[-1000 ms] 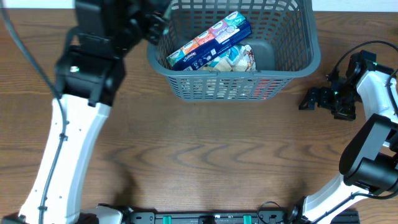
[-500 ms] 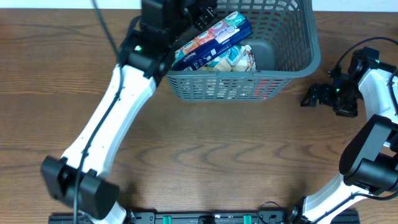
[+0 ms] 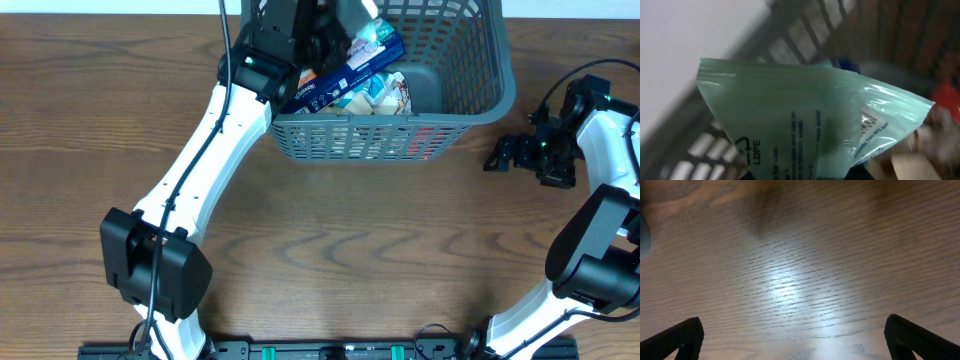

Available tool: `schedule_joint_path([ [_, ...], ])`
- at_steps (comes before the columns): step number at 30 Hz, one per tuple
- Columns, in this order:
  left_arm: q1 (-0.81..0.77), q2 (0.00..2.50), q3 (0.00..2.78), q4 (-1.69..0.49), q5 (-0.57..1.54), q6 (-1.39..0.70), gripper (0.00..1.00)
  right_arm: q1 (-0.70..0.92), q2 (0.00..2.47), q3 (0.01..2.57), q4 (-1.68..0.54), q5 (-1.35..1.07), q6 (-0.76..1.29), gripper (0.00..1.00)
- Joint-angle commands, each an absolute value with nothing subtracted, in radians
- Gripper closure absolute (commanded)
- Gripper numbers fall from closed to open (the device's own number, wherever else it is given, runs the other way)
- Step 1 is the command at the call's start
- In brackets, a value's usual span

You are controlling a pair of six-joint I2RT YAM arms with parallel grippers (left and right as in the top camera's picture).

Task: Pack container
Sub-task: 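Carry the wipes pouch over the basket and lower it in, then open the left gripper to release the pouch inside the basket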

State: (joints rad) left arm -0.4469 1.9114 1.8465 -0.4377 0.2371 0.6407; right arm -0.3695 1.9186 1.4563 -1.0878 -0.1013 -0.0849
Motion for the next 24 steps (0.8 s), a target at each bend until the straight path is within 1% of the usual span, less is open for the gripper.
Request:
schedule_joint_path([
  [1, -0.444, 1.916, 1.879, -0.513, 0.243, 0.766, 0.94, -0.373, 1.907, 1.474, -1.089, -0.106, -0.096, 0.01],
  [9, -0.444, 1.916, 1.878, -0.693, 0.243, 0.850, 0.94, -0.373, 1.907, 1.474, -1.092, -0.106, -0.096, 0.01],
  [16, -0.444, 1.916, 1.878, -0.737, 0.243, 0.863, 0.94, -0.373, 1.907, 1.474, -1.093, -0.106, -0.096, 0.01],
  [17, -0.444, 1.916, 1.878, -0.737, 0.242, 0.863, 0.85, -0.373, 1.907, 1.474, -1.093, -0.106, -0.096, 0.01],
  [19, -0.444, 1.916, 1.878, -0.737, 0.242, 0.863, 0.52, -0.373, 1.907, 1.474, -1.093, -0.106, -0.096, 0.01],
  [20, -0.444, 1.916, 1.878, -0.736, 0.234, 0.863, 0.44, -0.373, 1.907, 1.474, -1.094, -0.106, -0.096, 0.01],
  [22, -0.444, 1.916, 1.878, -0.737, 0.215, 0.863, 0.37, -0.373, 1.907, 1.474, -1.094, -0.106, -0.096, 0.01],
  [24, -0.444, 1.916, 1.878, -0.737, 0.208, 0.863, 0.26, -0.373, 1.907, 1.474, -1.094, -0.106, -0.096, 0.01],
])
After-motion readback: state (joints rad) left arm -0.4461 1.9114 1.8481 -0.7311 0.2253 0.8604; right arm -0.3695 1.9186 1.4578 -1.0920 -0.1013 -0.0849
